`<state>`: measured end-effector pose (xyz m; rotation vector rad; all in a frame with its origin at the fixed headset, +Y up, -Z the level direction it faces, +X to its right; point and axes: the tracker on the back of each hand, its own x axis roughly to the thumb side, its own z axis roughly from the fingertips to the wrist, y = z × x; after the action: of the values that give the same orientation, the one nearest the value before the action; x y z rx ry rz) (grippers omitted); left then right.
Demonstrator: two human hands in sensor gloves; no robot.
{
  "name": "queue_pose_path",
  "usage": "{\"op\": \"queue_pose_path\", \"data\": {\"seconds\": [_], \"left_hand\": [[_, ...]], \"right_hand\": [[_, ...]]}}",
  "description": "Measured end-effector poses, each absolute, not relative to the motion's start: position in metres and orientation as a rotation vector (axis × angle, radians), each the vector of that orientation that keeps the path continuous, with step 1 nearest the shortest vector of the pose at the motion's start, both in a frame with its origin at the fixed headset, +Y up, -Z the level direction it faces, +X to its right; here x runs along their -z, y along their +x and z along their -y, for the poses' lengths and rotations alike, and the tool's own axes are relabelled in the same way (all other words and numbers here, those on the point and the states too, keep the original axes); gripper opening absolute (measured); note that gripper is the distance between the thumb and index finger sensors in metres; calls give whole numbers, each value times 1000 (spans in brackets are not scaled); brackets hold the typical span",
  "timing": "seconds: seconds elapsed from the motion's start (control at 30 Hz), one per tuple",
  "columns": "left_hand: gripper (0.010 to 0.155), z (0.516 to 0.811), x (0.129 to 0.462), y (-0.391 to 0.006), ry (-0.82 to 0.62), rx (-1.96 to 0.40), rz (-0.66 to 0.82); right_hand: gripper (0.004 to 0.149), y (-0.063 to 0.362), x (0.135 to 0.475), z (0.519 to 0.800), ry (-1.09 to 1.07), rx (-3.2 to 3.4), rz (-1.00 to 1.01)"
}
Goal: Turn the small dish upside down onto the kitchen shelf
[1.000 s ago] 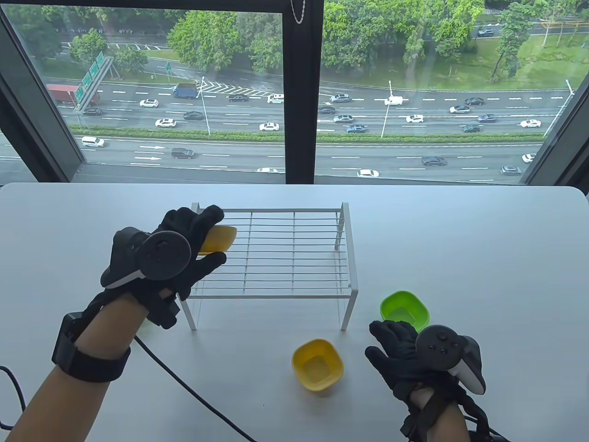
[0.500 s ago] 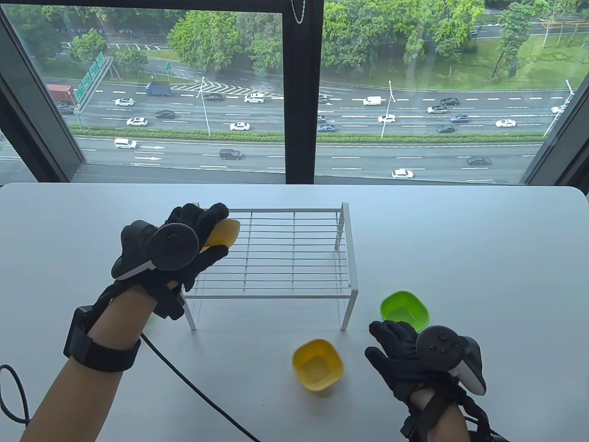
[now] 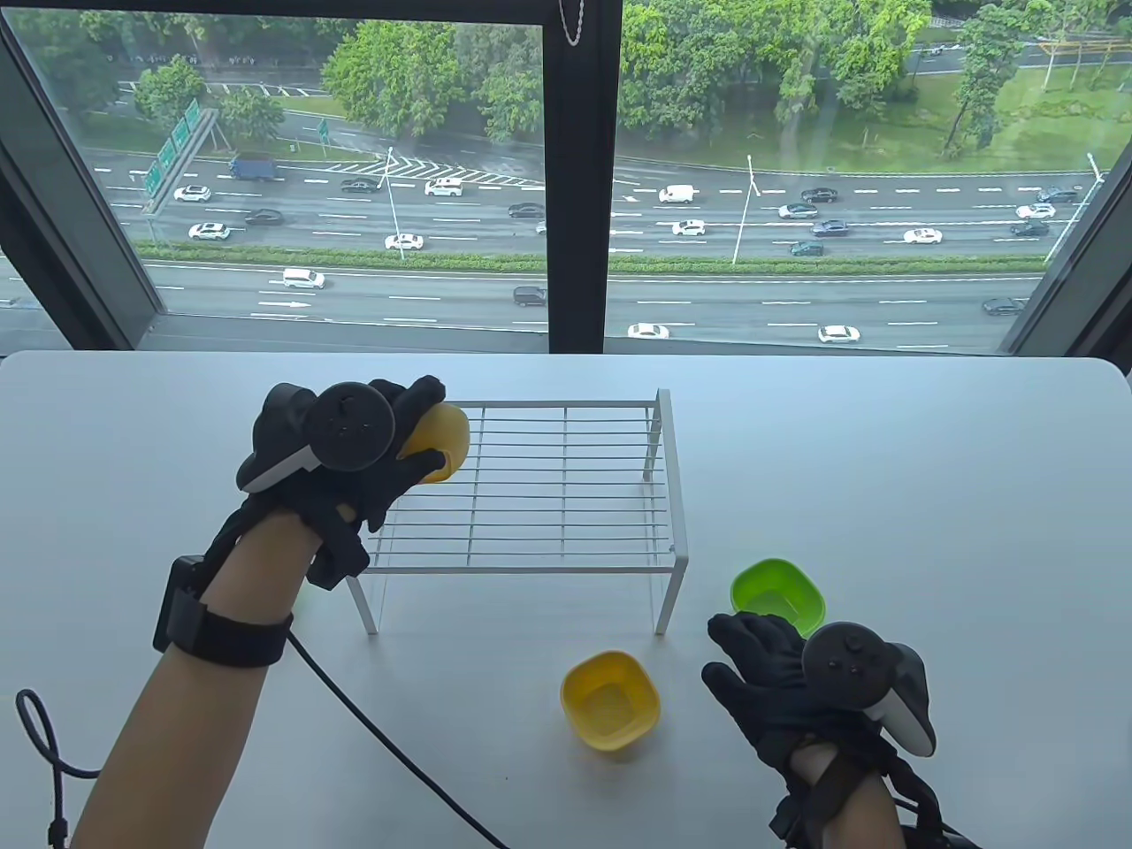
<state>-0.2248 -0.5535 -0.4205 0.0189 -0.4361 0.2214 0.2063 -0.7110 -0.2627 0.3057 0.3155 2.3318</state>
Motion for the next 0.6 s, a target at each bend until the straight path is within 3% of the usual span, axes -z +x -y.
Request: {"op": "queue_pose_path", "data": {"seconds": [0.27,0.5,0.6], "left_hand": [[73,564,443,-221,-34,-259,411],[72,579,462,-225,-184,-300,336],[71,582,467,-227,-170,-321,320]], "right_hand": [[74,205,263,710,327,-2320,-294],[74,206,263,709,332,-2319,-293],[74,205,264,709,333,-2318,-300]]}}
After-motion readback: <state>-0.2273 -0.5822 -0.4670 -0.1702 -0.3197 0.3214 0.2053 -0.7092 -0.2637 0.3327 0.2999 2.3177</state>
